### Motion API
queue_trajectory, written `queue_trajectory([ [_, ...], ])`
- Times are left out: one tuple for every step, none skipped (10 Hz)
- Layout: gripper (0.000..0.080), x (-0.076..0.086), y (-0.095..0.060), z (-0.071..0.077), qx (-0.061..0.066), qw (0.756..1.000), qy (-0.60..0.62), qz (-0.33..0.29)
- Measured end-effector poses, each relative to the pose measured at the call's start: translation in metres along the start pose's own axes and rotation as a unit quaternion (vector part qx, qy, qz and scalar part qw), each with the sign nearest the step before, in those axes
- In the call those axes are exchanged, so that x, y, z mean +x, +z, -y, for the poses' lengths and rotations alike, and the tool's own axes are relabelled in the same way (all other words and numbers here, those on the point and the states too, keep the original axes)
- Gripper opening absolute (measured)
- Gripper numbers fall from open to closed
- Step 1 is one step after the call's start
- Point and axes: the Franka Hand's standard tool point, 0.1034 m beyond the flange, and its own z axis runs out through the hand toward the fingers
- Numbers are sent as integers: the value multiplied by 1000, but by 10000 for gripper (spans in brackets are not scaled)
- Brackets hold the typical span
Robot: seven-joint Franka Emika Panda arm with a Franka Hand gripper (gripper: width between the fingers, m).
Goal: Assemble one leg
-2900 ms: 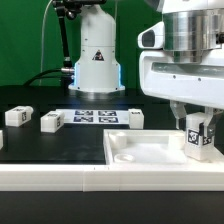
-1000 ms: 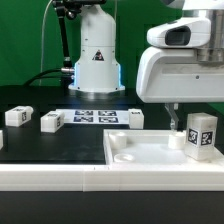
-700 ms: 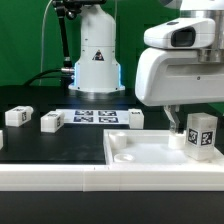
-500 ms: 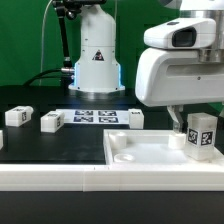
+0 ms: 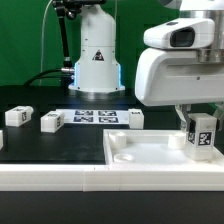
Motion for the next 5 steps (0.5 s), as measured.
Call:
queue_trajectory([
  [289, 0, 0, -1, 10, 997, 70, 0],
  [289, 1, 0, -3, 25, 993, 115, -1],
  [289, 1, 1, -4, 35, 983, 182, 0],
  [290, 1, 1, -4, 37, 971, 238, 1],
  [290, 1, 1, -4, 38, 960, 277, 1],
])
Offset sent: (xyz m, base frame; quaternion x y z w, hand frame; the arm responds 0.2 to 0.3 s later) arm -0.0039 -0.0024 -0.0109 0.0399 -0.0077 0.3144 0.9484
